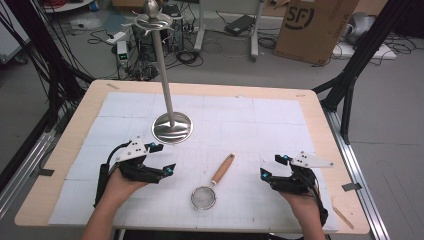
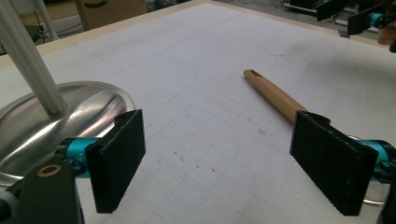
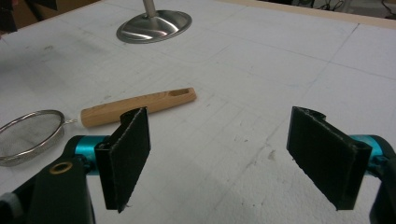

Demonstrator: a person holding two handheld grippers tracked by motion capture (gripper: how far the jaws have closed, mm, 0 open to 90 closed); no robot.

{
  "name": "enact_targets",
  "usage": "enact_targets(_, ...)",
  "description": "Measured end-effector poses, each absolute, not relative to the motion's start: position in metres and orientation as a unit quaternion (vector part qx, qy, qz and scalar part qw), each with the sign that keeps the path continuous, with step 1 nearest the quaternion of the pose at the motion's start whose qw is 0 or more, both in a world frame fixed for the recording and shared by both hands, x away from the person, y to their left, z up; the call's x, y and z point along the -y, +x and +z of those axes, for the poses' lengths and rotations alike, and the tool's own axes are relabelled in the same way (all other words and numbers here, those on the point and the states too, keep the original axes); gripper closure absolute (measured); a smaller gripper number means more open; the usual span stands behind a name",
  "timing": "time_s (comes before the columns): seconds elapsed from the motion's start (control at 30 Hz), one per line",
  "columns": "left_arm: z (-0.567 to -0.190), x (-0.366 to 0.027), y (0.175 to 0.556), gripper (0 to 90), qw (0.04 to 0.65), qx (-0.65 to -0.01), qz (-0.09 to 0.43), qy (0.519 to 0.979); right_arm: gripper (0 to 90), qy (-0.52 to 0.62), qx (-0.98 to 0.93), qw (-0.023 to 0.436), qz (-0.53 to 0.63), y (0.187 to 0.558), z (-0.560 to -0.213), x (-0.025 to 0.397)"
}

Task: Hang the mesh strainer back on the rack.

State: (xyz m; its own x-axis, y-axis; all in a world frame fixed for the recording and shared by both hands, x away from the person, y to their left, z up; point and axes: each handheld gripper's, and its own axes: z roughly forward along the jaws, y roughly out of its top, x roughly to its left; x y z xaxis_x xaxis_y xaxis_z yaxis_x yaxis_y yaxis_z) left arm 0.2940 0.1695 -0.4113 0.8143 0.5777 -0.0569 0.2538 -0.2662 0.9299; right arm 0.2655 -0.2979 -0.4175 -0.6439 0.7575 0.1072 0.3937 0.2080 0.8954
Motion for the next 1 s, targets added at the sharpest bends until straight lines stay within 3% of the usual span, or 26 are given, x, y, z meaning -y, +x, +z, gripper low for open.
enact_targets(0.5,-0.413,-0.146,0.294,18.4,0.538,-0.256,0.122,0.794,20.7,0.376,-0.756,0.183,0.504,0.263,-0.414,0.298)
enact_targets(1.0,-0.415,-0.073,0.299,20.9,0.483,-0.211,0.092,0.845,20.8,0.377,-0.755,0.182,0.505,0.265,-0.414,0.299)
